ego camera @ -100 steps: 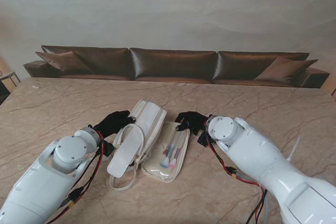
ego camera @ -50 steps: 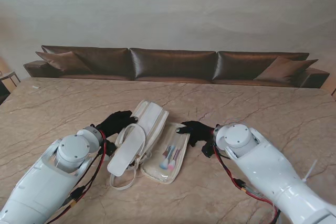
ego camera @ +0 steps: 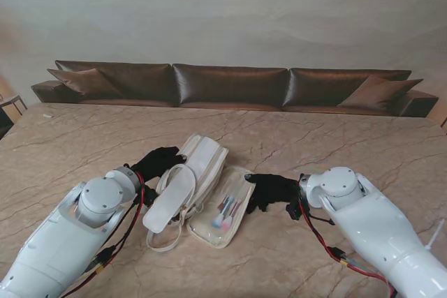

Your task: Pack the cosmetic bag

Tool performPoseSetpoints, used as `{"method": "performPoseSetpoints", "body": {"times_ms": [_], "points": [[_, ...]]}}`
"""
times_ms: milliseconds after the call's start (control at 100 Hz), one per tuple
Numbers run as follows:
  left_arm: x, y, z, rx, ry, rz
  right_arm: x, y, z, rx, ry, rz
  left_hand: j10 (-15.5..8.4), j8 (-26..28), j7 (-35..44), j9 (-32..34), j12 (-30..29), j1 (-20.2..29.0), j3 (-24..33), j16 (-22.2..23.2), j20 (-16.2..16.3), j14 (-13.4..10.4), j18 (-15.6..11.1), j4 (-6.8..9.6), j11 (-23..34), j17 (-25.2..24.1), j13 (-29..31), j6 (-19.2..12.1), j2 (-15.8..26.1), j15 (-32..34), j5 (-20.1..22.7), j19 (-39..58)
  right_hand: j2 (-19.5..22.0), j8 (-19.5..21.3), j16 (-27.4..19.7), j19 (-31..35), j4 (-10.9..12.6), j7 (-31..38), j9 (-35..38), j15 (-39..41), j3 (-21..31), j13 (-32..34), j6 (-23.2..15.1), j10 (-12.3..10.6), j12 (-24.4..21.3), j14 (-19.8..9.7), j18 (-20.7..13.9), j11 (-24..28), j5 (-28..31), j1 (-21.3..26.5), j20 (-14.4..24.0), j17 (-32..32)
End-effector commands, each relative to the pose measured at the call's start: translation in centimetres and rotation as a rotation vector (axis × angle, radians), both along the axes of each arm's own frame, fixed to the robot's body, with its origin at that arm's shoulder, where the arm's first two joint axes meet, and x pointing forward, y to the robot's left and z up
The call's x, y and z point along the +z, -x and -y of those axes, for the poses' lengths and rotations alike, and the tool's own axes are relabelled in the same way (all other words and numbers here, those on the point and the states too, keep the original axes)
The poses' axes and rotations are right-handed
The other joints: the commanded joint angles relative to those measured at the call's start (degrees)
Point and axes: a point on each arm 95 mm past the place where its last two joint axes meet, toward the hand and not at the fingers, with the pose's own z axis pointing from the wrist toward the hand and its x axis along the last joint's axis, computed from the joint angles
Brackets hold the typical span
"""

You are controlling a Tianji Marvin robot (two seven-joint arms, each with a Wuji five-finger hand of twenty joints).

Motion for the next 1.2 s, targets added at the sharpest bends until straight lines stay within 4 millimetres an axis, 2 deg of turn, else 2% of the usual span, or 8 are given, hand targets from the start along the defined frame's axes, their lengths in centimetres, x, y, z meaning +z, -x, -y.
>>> {"method": "performPoseSetpoints", "body": {"times_ms": [0, 180, 360, 470, 610, 790, 1080, 1190], "points": [[0.6, -0.2, 0.7, -0.007, 0.019, 0.009, -2.3, 1.6, 1.5, 0.004, 0.039, -0.068, -2.8, 0.9, 3.2, -0.4, -0.7, 2.9, 8.1, -0.6, 0.2, -1.8, -1.0, 6.09, -0.6, 0.5, 1.5, -10.7, 5.9, 0.9, 1.8, 1.3, 2.2, 2.2, 0.1, 1.4, 0.9, 1.5, 3.2, 1.3, -2.0, 2.1, -2.8, 0.1, -0.9, 6.9, 9.3, -0.1, 3.3, -3.3, 1.0, -0.3], [0.6, -0.4, 1.1, -0.019, 0.029, 0.004, -2.4, 2.1, 1.7, 0.076, 0.018, -0.047, -2.7, 0.8, 3.2, -0.4, -0.7, 2.8, 8.3, -0.8, 0.0, -1.6, -0.9, 6.2, -0.6, 0.5, 1.4, -10.6, 5.8, 1.0, 1.8, 1.6, 0.4, 5.2, 0.0, 1.0, 1.4, 4.2, 4.6, 0.8, -2.0, 1.8, -6.8, -2.5, -0.9, 5.8, 8.6, -0.6, 5.7, -0.5, 0.3, -0.8], [0.8, -0.5, 1.4, -0.043, 0.046, -0.006, -2.4, 2.4, 1.0, 0.154, -0.044, 0.017, -2.7, 0.7, 3.2, -0.5, -0.7, 2.8, 8.3, -0.9, -0.2, -1.3, -0.7, 6.2, -0.7, -0.1, 0.9, -10.5, 5.8, 0.8, 1.7, 1.4, -3.2, 6.3, -0.5, -3.1, 2.3, 3.1, 0.2, -2.2, -0.7, -4.3, -11.1, -7.4, -0.7, 2.7, 7.2, -0.9, 0.3, 6.0, -0.1, -5.9], [1.1, -0.6, 1.6, -0.073, 0.052, -0.021, -2.3, 2.5, 0.4, 0.186, -0.067, 0.056, -2.7, 0.6, 3.1, -0.6, -0.7, 2.9, 8.4, -0.9, -0.1, -1.2, -0.7, 6.13, -0.8, -0.8, 0.2, -10.2, 5.9, 0.7, 1.6, 1.3, -3.9, 6.6, -0.8, -6.0, 3.3, 3.0, -1.5, -3.8, 0.9, -6.1, -12.1, -8.6, -0.7, 1.7, 7.2, -1.1, -1.3, 8.9, 0.0, -7.9], [1.4, -0.7, 2.1, -0.103, 0.06, -0.03, -2.1, 2.4, -0.7, 0.204, -0.083, 0.099, -2.4, 0.5, 3.1, -0.4, -0.7, 2.9, 8.5, -0.9, -0.1, -0.8, -0.6, 6.13, -0.8, -1.1, 0.0, -10.0, 5.8, 0.5, 1.6, 1.2, -2.8, 6.4, -0.3, -7.3, 4.5, 4.1, -1.1, -4.0, 12.8, -5.5, -12.6, -8.8, -0.6, 1.7, 7.5, -0.7, -1.4, 8.3, 2.0, -7.3], [1.5, -1.1, 2.9, -0.139, 0.076, -0.048, -2.1, 2.3, -2.0, 0.208, -0.141, 0.119, -2.1, 0.3, 3.1, -0.4, -0.7, 3.0, 8.5, -0.9, 0.0, -0.8, -0.6, 6.09, -0.8, -1.4, -0.2, -9.8, 5.8, 0.3, 1.5, 1.1, -1.1, 6.1, -0.3, -7.4, 5.6, 4.8, -0.7, -4.0, 20.6, -5.1, -12.9, -8.9, -0.5, 1.7, 7.7, -0.5, -1.2, 10.4, 2.4, -7.1], [1.4, -1.5, 3.8, -0.192, 0.091, -0.081, -1.8, 2.5, -3.1, 0.219, -0.21, 0.138, -1.1, -1.2, 2.0, -0.6, -0.3, 3.3, 9.2, -0.8, 0.2, -0.1, -0.4, 5.88, -0.3, -2.6, -1.2, -9.6, 4.2, 0.2, 0.1, 0.8, -2.6, 5.3, -0.3, -7.6, 3.3, 4.4, -1.1, -4.3, 14.9, -5.4, -13.0, -8.7, -0.8, 2.0, 8.1, -1.2, -2.0, 7.0, 2.6, -7.1], [1.4, -1.8, 3.7, -0.211, 0.062, -0.09, -1.8, 2.6, -3.4, 0.225, -0.227, 0.141, -0.6, -7.9, -0.2, -2.1, 1.8, 4.3, 9.7, -0.1, 1.0, 0.2, -0.4, 2.01, -1.9, -4.3, -3.2, -9.4, 0.6, -0.6, -2.4, -0.3, -3.1, 5.1, -0.2, -7.6, 2.9, 4.4, -1.1, -4.3, 12.3, -5.1, -13.3, -8.7, -0.9, 2.0, 8.3, -1.4, -2.0, 6.8, 2.7, -7.1]]}}
